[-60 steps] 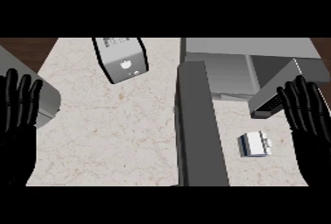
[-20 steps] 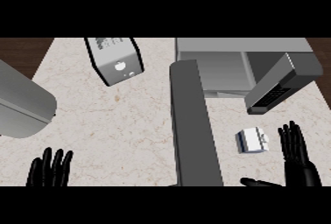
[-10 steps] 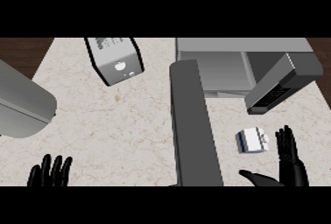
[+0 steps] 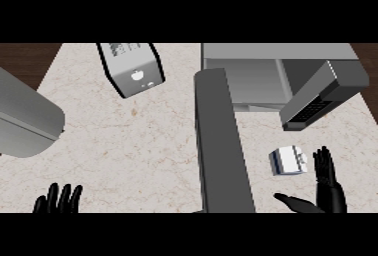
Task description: Pick up the milk, place it into the microwave and close the microwave
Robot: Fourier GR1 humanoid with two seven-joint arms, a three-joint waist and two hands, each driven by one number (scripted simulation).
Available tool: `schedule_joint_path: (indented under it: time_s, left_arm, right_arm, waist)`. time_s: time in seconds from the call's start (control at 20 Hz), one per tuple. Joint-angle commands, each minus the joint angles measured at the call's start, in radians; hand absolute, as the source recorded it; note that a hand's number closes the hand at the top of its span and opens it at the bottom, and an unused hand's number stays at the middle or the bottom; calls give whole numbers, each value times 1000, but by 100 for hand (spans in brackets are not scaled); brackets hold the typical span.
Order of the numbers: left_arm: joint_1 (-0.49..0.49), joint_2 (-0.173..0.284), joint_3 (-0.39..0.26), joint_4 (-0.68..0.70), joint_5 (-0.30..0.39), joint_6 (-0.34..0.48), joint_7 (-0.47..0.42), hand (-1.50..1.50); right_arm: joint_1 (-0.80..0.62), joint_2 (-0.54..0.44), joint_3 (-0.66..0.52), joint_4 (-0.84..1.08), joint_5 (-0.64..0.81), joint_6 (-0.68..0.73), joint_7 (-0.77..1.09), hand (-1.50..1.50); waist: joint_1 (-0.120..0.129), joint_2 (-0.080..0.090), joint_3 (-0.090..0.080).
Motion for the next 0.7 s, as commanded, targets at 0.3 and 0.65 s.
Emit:
schedule_joint_path:
  time_s: [0.3, 0.65]
  left_arm:
    - [64, 32, -8, -49, 33, -11, -20, -150]
    - [110, 30, -59, -97, -10, 27, 3, -150]
  right_arm:
    - [-144, -33, -14, 298, 27, -30, -188, -150]
    - [-221, -59, -17, 425, 30, -2, -242, -150]
  waist:
    - [3, 0, 0]
    - [5, 1, 1]
